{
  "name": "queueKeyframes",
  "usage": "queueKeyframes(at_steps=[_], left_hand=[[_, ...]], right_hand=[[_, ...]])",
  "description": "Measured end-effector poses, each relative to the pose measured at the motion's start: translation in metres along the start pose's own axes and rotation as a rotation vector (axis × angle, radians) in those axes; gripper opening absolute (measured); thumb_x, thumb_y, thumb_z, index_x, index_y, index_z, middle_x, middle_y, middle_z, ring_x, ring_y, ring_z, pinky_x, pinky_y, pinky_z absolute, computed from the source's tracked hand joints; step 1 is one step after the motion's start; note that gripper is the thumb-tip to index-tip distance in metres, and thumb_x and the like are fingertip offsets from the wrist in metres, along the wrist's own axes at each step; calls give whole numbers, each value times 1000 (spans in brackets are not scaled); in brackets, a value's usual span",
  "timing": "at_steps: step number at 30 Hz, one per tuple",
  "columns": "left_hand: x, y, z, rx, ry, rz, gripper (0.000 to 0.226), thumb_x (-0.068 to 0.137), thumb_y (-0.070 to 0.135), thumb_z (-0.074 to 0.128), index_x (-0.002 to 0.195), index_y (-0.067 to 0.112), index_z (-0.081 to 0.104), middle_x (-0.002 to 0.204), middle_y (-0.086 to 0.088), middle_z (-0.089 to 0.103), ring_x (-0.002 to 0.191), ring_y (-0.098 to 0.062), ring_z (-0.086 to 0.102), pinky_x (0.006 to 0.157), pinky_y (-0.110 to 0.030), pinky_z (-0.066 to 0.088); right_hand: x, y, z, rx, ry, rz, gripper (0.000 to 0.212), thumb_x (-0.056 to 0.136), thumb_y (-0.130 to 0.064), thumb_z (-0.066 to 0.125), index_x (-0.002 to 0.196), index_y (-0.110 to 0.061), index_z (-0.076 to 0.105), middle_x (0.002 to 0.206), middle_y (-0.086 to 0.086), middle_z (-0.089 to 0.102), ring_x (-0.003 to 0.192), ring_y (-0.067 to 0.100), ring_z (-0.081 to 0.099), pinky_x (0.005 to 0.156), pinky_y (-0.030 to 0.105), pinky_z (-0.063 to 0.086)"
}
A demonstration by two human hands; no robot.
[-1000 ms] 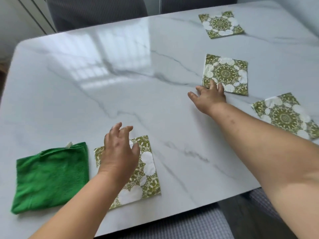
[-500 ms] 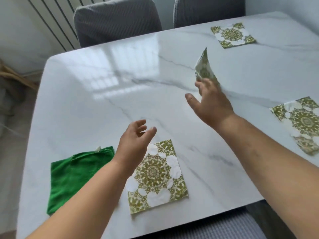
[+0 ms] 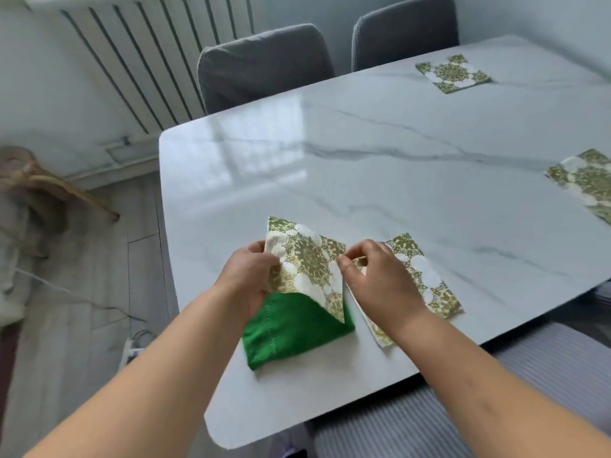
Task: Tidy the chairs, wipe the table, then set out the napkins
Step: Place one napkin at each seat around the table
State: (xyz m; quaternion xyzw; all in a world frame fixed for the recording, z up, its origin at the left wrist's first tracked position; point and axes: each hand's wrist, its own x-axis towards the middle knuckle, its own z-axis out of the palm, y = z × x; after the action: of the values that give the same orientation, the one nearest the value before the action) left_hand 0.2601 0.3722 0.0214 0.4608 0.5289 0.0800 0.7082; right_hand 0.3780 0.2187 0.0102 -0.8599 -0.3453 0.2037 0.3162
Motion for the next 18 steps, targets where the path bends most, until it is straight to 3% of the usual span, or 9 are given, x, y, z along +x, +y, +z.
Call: queueKeyframes(at_steps=[3,5,8,11,15,18], left_hand=[[-10,6,-19,-49,24,9,29,90,-8,45,110,7,60,118,-25,59,82,-27,55,68,-36,47],[-17,10,-26,-95,29,28,28,91,-8,44,110,6,60,112,-23,60,78,-24,57,63,-33,48],[-20,14,-37,-125,-34,50,32,91,-7,45,117,4,60,115,-24,61,86,-27,59,65,-34,49],[-21,20,-48,-140,-121,63,33,92,-7,44,119,4,59,106,-20,66,80,-24,66,66,-35,55],[-10,39,-75,-141,-267,69,34,91,-9,43,116,5,62,100,-17,71,77,-23,70,62,-32,59],[13,58,-109,40,-308,100,30,91,-5,48,113,8,64,99,-16,71,79,-25,67,69,-35,56]], right_hand=[[-5,2,5,-75,-119,151,36,95,-52,45,92,-18,57,88,0,65,81,20,63,73,36,52],[-8,1,11,-14,-193,222,41,94,-57,42,90,-18,56,85,3,67,78,23,67,73,45,57],[-14,-14,23,271,-256,368,43,96,-51,46,107,-11,53,98,7,64,79,22,70,68,42,61],[-14,-34,37,538,-281,511,51,97,-47,48,124,-4,47,106,13,61,82,24,70,65,37,61],[-5,-61,58,849,-237,663,36,97,-37,54,105,-3,63,94,16,68,75,26,68,69,38,60],[10,-82,83,1025,-127,725,26,95,-17,60,109,4,65,84,15,72,73,27,68,63,36,58]])
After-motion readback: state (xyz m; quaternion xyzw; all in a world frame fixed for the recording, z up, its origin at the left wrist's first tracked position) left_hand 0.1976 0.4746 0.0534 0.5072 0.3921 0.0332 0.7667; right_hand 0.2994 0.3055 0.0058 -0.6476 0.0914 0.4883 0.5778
